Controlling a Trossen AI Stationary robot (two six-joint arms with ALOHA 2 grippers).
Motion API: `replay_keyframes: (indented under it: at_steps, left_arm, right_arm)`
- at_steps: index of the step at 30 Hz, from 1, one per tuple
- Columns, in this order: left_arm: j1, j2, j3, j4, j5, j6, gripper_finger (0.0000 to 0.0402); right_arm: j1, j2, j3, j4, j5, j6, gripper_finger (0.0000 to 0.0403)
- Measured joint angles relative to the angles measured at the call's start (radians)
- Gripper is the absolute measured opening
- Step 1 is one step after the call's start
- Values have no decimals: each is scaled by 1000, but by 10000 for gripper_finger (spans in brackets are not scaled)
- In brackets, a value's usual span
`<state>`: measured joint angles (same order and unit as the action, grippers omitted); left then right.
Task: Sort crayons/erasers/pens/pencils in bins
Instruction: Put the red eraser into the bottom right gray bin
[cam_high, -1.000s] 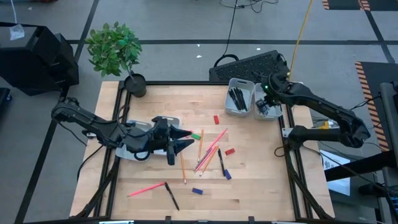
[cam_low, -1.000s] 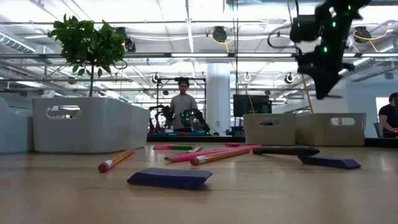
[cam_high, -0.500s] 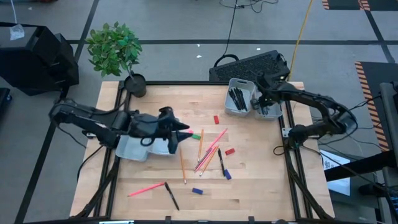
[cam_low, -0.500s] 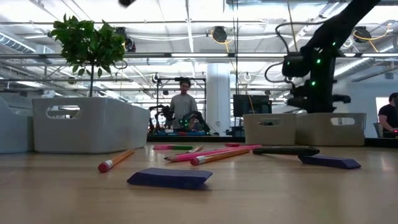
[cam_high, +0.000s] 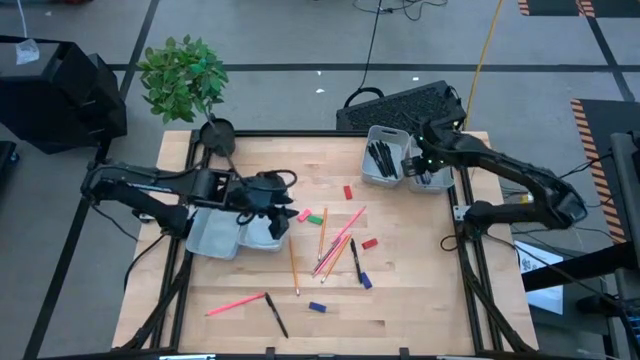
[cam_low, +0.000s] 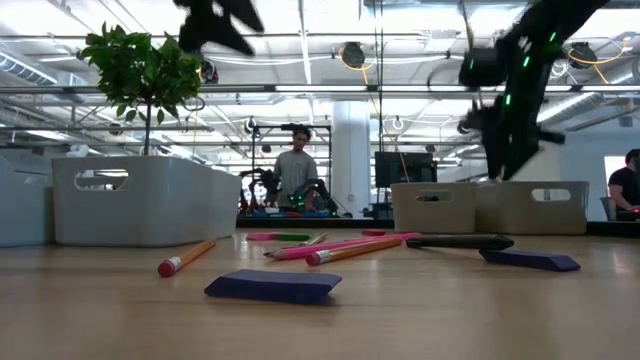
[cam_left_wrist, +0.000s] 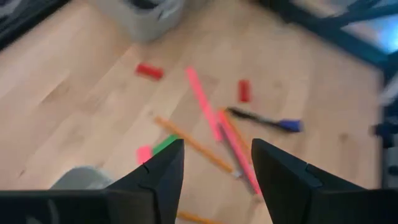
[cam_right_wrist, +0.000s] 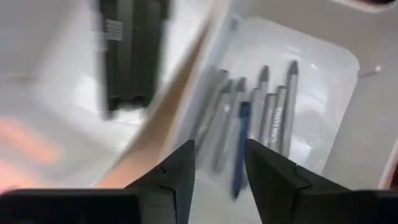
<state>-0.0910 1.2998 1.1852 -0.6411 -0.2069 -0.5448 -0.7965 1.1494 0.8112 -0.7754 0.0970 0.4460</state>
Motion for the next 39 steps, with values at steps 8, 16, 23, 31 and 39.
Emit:
replay_keyframes:
  at_steps: [8, 16, 23, 31, 39]
  left_arm:
    - [88, 193, 47, -9, 111, -14, 191]
    - [143, 548, 367, -103, 100, -27, 191]
    - [192, 778, 542, -43, 14, -128, 191]
    - [202, 916, 651, -18, -118, -290, 191]
    - [203, 1028, 716, 20, -249, -439, 191]
  right_arm:
    - [398, -192, 106, 44, 59, 113, 115]
    - [615, -178, 190, 201, 168, 100, 111]
    - [719, -163, 191, 309, 167, 34, 111]
    - [740, -168, 190, 300, 164, 0, 111]
    - [740, -174, 190, 294, 107, -19, 111]
